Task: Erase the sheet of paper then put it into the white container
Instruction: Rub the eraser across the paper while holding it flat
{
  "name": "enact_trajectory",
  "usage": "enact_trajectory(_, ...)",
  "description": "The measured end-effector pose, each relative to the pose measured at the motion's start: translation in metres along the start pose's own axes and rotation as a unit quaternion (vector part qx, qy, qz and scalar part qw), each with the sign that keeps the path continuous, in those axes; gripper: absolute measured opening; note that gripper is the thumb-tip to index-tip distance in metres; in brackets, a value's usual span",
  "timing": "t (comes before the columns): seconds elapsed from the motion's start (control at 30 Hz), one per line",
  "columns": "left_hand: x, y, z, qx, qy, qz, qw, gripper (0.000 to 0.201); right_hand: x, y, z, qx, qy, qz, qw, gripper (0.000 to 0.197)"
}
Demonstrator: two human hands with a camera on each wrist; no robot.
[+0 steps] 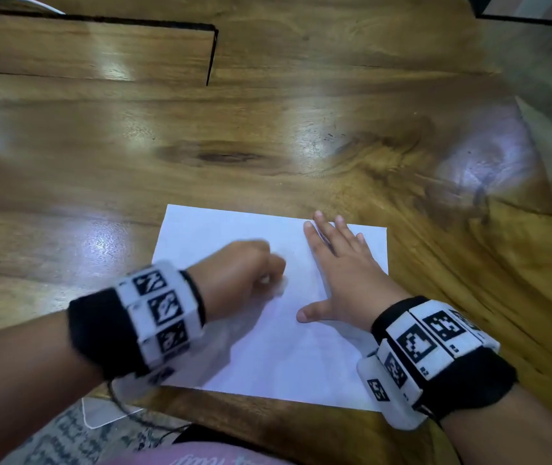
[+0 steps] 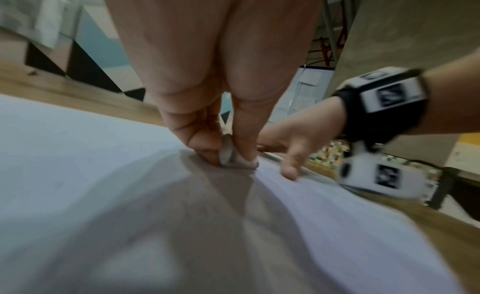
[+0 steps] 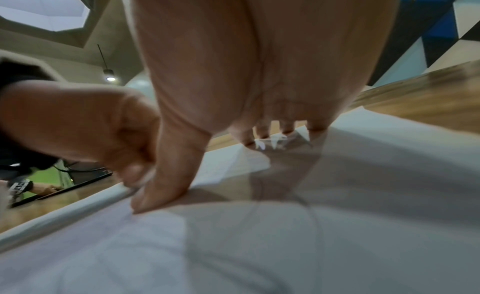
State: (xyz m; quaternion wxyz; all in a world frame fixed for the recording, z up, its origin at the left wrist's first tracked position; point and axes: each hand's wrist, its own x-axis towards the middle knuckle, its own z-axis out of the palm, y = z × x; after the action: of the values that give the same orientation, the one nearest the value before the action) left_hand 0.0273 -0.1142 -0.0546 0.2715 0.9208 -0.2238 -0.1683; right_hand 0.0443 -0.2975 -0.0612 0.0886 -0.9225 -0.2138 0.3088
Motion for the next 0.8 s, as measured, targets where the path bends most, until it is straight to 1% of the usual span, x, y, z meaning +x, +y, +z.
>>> enact_trajectory(0.07, -0.016, -0.002, 0.003, -0.018, -0.058, 0.003, 0.998, 0.015, 0.000, 0.000, 0.000, -0.002, -0.001, 0.000, 1.000, 0.127)
enact_trajectory(0.1, -0.014, -0.003, 0.000, -0.011, -0.080, 0.004, 0.997, 0.012, 0.000, 0.000, 0.000, -0.003, -0.001, 0.001, 1.000, 0.127)
enact_trajectory(0.13, -0.007, -0.003, -0.005, 0.003, -0.083, 0.004, 0.997, 0.009, 0.000, -0.001, 0.000, -0.002, -0.001, 0.001, 1.000, 0.127)
enact_trajectory(0.17, 0.004, -0.004, -0.011, 0.015, -0.061, -0.005, 0.998, 0.007, 0.000, -0.001, -0.001, -0.002, -0.002, 0.001, 1.000, 0.127)
enact_trajectory(0.2, 0.018, -0.006, -0.018, 0.022, -0.026, -0.029, 0.999, 0.007, 0.000, -0.001, -0.001, -0.001, -0.002, 0.001, 1.000, 0.126)
enact_trajectory(0.27, 0.044, -0.010, -0.031, 0.030, 0.041, -0.075, 0.996, 0.014, 0.000, -0.001, -0.001, -0.001, -0.004, 0.002, 1.000, 0.126)
enact_trajectory(0.3, 0.051, -0.011, -0.032, 0.037, 0.054, -0.089, 0.994, 0.016, -0.001, -0.001, -0.001, -0.001, -0.005, 0.003, 1.000, 0.126)
enact_trajectory(0.37, 0.047, -0.008, -0.026, 0.031, 0.054, -0.099, 0.993, 0.012, -0.001, -0.001, -0.001, 0.000, -0.007, 0.003, 1.000, 0.126)
enact_trajectory(0.4, 0.038, -0.006, -0.021, 0.022, 0.047, -0.084, 0.995, 0.009, -0.001, 0.000, -0.001, 0.001, -0.006, 0.003, 1.000, 0.126)
enact_trajectory(0.43, 0.026, -0.004, -0.015, 0.019, 0.035, -0.053, 0.998, 0.008, 0.000, 0.000, -0.001, 0.002, -0.004, 0.003, 1.000, 0.126)
enact_trajectory(0.5, 0.003, 0.000, -0.008, 0.015, -0.023, -0.001, 1.000, 0.014, 0.000, -0.001, 0.000, 0.001, -0.004, 0.001, 1.000, 0.127)
enact_trajectory(0.57, -0.001, -0.001, -0.009, 0.019, -0.090, 0.004, 0.996, 0.011, -0.001, -0.001, 0.000, 0.001, -0.001, 0.001, 1.000, 0.127)
enact_trajectory(0.6, 0.006, -0.002, -0.012, 0.031, -0.104, -0.002, 0.994, 0.006, -0.001, 0.000, 0.000, -0.001, -0.001, 0.001, 1.000, 0.127)
enact_trajectory(0.63, 0.016, -0.002, -0.016, 0.042, -0.093, -0.012, 0.995, 0.003, -0.001, -0.001, 0.000, -0.004, -0.001, 0.001, 1.000, 0.127)
enact_trajectory(0.73, 0.057, -0.001, -0.024, 0.048, 0.013, -0.063, 0.997, 0.013, 0.000, -0.001, 0.000, -0.009, -0.002, 0.002, 1.000, 0.127)
enact_trajectory(0.8, 0.071, 0.003, -0.023, 0.050, 0.048, -0.078, 0.995, 0.013, 0.000, -0.001, -0.001, -0.010, -0.002, 0.001, 1.000, 0.127)
